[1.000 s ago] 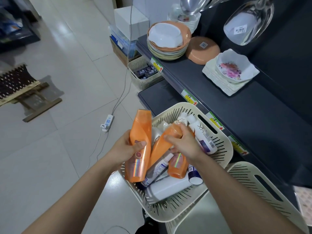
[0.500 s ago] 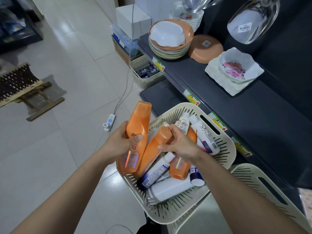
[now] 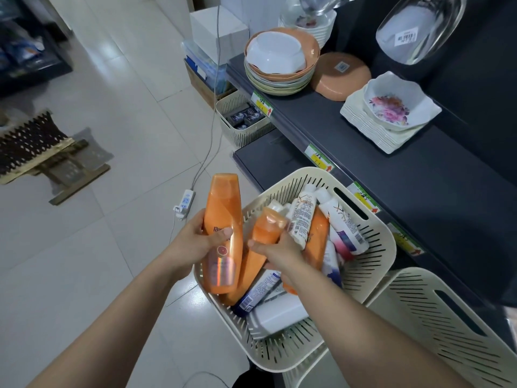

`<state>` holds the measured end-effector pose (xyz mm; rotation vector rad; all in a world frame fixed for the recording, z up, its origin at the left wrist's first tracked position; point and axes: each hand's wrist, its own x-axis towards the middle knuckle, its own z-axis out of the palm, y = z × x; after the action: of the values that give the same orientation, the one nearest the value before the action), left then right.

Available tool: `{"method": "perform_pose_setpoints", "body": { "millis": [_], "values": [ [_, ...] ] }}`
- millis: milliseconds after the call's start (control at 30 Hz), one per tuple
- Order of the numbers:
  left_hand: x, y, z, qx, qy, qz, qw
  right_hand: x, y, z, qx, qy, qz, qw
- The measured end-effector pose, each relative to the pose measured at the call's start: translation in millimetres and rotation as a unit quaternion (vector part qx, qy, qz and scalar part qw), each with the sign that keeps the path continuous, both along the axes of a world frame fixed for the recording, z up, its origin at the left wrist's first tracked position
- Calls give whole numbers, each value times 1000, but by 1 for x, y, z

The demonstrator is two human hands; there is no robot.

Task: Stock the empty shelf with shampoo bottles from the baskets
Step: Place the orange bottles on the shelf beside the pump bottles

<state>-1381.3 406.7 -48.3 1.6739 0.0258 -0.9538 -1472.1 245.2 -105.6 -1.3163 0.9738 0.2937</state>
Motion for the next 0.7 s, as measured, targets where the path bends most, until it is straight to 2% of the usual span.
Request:
{"method": "perform_pose_setpoints", "body": {
  "millis": [100,267,367,533,700],
  "values": [
    [3,3,2,-1,5,8,1000,-9,4,-11,-2,8,-64,998],
    [7,2,3,-4,10,5,1000,-17,3,-7,-41,-27,-40,998],
    [4,-2,7,-22,-2,12,1000,-22,-14,6,-46,-64,-27,996],
    [-8,-21,21,-58,-27,10,998,-44,-52,38,-37,-169,-115,978],
    [-39,-58,43,-78,-58,11,995,-82,-86,82,-71,-224,-138,962]
  ]
}}
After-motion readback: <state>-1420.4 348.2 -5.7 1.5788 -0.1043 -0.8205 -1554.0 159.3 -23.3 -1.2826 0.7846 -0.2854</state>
